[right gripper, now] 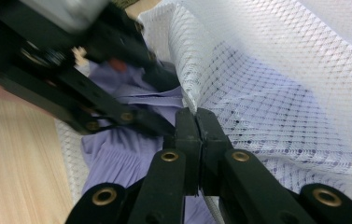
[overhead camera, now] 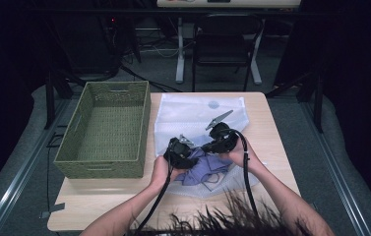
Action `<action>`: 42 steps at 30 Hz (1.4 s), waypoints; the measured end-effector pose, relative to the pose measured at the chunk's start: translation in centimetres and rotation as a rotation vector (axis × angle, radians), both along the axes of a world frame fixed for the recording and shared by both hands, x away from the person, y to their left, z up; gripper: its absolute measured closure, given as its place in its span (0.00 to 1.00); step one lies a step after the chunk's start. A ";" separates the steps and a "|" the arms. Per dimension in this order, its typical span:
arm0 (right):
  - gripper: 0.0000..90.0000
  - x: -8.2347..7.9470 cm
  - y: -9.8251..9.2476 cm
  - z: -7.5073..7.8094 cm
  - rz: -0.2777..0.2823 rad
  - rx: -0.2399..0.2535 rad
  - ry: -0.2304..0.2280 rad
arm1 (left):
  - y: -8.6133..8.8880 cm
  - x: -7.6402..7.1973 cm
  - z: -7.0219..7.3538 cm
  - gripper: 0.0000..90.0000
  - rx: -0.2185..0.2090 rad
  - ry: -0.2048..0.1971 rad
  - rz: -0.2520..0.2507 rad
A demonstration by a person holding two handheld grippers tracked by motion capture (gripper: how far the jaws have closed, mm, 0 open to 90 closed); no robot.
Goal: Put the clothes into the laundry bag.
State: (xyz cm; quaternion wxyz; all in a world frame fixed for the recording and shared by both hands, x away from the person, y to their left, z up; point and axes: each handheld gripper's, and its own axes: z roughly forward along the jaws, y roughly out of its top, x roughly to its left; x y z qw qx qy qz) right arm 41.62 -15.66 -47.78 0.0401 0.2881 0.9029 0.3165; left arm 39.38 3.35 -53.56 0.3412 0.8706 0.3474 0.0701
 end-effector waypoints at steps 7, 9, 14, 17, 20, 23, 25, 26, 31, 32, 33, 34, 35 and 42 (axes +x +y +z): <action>1.00 0.0 0.0 0.1 0.009 -0.011 0.000 | 1.5 -1.8 1.9 0.40 -0.016 -0.005 -0.003; 1.00 -0.1 0.1 0.1 0.003 -0.009 -0.003 | 1.5 -2.5 2.0 0.33 -0.007 0.000 -0.012; 1.00 -0.1 0.2 0.0 0.003 -0.007 -0.005 | 0.6 -2.7 0.0 0.31 0.061 0.029 -0.037; 1.00 -0.1 0.2 0.0 0.008 -0.012 -0.008 | 0.1 -2.5 -1.1 0.42 0.080 0.044 -0.047; 1.00 -0.1 0.2 0.0 0.010 -0.007 -0.005 | -0.1 -2.3 -1.6 0.67 0.075 0.032 -0.046; 1.00 -0.2 0.2 0.1 0.017 -0.008 -0.005 | -0.1 -2.0 -1.7 0.88 0.068 0.025 -0.055; 1.00 -0.3 0.3 0.2 0.010 -0.003 -0.006 | -0.1 -1.9 -1.7 0.95 0.064 0.013 -0.052; 1.00 -0.3 0.3 0.2 0.015 -0.005 -0.004 | 0.0 -1.9 -1.7 0.95 0.059 0.009 -0.049; 1.00 -0.3 0.2 0.6 0.011 0.007 -0.012 | 0.0 -1.8 -0.7 0.96 0.022 -0.027 -0.035; 1.00 -0.2 0.1 0.8 0.013 0.014 -0.012 | 0.0 -1.7 -0.4 0.96 0.010 -0.034 -0.029; 1.00 -0.2 0.1 0.8 0.013 0.014 -0.012 | -0.1 -1.6 -0.2 0.96 -0.005 -0.039 -0.019; 1.00 -0.2 0.1 0.9 0.005 0.017 -0.013 | -0.1 -1.5 0.1 0.96 -0.018 -0.047 -0.011; 1.00 -0.2 0.1 0.9 0.005 0.017 -0.013 | -0.2 -1.4 0.3 0.96 -0.028 -0.057 -0.003; 1.00 -0.1 0.0 0.7 0.002 0.013 -0.007 | -1.1 -0.1 -1.2 0.93 0.004 -0.018 0.003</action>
